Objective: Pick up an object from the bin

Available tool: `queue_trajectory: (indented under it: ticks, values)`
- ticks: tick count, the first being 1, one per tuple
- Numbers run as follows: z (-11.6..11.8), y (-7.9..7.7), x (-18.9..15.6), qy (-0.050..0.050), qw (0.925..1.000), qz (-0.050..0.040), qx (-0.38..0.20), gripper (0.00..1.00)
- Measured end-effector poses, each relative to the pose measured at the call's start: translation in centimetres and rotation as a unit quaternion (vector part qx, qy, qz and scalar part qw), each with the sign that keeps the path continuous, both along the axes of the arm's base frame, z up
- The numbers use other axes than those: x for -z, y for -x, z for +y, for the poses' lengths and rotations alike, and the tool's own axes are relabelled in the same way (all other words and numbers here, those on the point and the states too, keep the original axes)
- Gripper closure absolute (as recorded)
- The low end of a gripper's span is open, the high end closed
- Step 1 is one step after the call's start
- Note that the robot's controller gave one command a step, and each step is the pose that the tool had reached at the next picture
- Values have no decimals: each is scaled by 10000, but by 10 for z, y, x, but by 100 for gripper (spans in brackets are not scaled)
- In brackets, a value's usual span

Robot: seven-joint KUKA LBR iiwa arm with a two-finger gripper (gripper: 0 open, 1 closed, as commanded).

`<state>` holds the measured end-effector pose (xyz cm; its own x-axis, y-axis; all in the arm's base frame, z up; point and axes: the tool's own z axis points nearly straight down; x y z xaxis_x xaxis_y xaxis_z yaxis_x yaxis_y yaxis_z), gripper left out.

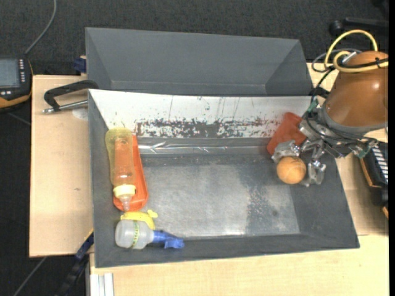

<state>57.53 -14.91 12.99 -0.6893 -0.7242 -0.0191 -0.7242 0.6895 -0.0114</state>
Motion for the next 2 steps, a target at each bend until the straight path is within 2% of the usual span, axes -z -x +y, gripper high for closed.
queue_trajectory:
  ticks: [1, 2]
  values:
    - [10, -1, -57, -12, 10000, 12, -79, 100]
    - [18, -5, -125, -8, 10000, -26, -34, 100]
